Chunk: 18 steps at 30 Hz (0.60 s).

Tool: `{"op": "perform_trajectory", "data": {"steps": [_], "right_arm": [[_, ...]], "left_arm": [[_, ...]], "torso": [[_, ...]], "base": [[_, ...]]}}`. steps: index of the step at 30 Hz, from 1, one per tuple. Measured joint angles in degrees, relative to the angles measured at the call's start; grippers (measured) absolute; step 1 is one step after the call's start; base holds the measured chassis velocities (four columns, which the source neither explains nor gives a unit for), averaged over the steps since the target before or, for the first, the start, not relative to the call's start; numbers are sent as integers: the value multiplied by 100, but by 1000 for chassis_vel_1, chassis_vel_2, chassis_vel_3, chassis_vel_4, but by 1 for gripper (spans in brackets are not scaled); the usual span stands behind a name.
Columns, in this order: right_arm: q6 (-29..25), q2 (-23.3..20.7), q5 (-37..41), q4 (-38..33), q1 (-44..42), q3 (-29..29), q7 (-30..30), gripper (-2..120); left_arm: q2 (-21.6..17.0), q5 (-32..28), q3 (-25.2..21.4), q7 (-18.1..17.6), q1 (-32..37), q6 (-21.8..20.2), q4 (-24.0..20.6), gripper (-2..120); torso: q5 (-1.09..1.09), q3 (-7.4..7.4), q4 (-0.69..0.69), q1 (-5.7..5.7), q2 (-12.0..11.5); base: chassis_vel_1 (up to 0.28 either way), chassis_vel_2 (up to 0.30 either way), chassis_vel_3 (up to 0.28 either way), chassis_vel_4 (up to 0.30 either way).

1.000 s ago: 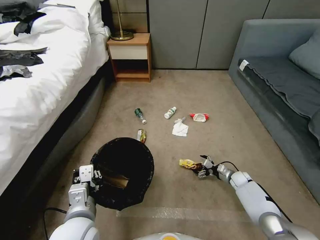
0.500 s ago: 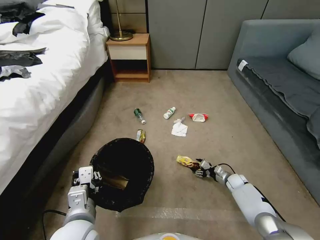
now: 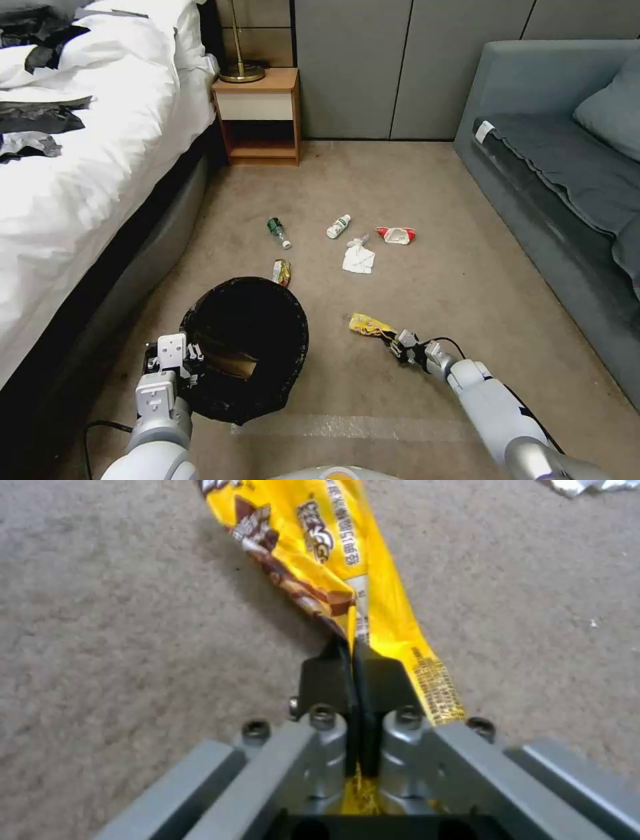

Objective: Pick up the trash bin, then pick up the garbage from the floor and place it into the trash bin.

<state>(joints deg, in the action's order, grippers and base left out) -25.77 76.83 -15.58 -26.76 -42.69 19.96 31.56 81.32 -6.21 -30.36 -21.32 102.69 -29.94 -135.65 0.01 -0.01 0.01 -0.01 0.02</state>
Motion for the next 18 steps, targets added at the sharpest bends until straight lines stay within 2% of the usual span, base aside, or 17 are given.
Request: {"op": "perform_trajectory", "data": {"steps": [12, 18], "right_arm": [[-11, -6, 37, -47, -106, 4, -135, 0], [-243, -1, 481, -293, -256, -29, -287, 0]], "left_arm": [[11, -3, 27, 4, -36, 1, 5, 0], [8, -4, 29, 4, -53, 2, 10, 0]], "torso": [[-1, 0, 1, 0, -1], [5, 4, 0, 2, -3]], "base": [[0, 0, 0, 0], [0, 0, 0, 0]]}}
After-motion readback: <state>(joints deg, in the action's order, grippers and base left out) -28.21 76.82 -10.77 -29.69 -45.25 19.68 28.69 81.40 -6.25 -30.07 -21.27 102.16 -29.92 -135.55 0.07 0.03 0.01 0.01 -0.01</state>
